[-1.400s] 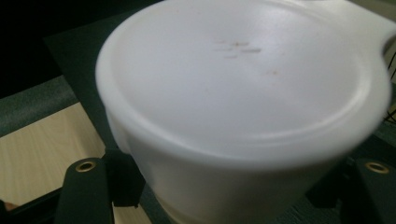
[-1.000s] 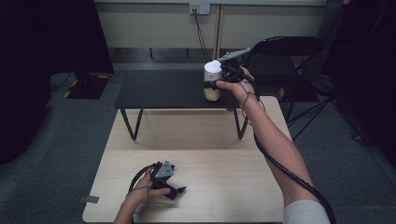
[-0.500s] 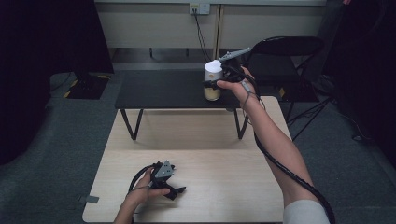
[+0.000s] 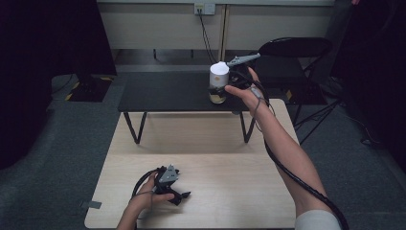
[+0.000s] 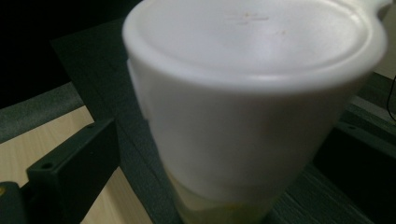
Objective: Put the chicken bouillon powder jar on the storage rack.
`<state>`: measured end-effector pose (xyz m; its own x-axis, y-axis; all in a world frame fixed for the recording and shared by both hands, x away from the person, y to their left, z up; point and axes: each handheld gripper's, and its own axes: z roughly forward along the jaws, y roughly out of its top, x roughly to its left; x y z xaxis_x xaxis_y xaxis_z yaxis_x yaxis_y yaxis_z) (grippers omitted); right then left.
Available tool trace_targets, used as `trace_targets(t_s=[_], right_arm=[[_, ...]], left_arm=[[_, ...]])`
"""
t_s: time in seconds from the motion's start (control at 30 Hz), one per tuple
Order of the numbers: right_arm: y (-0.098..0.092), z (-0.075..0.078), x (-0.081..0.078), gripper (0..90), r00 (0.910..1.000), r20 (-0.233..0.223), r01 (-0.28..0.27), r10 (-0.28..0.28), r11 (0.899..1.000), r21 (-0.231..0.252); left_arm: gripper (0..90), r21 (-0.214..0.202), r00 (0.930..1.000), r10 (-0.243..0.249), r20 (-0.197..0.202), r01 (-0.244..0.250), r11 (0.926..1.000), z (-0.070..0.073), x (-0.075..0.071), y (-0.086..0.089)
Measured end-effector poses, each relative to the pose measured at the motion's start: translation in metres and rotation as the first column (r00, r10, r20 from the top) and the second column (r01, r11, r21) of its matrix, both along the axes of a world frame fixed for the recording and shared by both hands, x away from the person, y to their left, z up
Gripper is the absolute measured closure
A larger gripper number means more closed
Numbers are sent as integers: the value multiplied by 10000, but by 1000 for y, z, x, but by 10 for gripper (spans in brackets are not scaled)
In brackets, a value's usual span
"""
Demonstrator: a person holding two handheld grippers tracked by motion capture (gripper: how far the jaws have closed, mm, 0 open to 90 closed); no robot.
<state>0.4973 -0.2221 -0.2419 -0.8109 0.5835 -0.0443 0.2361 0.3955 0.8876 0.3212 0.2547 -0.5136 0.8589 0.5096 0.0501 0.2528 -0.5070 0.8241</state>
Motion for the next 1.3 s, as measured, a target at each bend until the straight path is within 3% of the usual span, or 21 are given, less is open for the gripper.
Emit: trace_targets(t_s=[0.33, 0.57, 0.8, 1.1, 1.17, 1.3], right_arm=[[-15, -6, -17, 0, 9999, 9, -123, 123, 9999, -4], [-28, -16, -32, 0, 9983, 42, -583, 583, 9982, -107], [-44, -34, -62, 0, 9938, -78, -1113, 1112, 9936, -181], [-63, -74, -95, 0, 9899, -326, -1396, 1380, 9887, -549], [-71, -93, -102, 0, 9836, -720, -1704, 1655, 9830, -686], [-82, -122, -110, 0, 9774, -1200, -1802, 1740, 9827, -427]], left_arm=[[0, -32, 10000, 25, -28, -26, 10000, 0, 0, 0], [0, -13, 10000, 33, -42, -33, 10000, 0, 0, -1], [0, 46, 10000, 23, -64, -22, 10000, 2, 0, -1], [0, 36, 10000, 27, -60, -27, 10000, 1, 0, -1], [0, 42, 10000, 25, -58, -24, 10000, 1, 0, -1], [0, 69, 10000, 24, -68, -24, 10000, 2, 0, -2]])
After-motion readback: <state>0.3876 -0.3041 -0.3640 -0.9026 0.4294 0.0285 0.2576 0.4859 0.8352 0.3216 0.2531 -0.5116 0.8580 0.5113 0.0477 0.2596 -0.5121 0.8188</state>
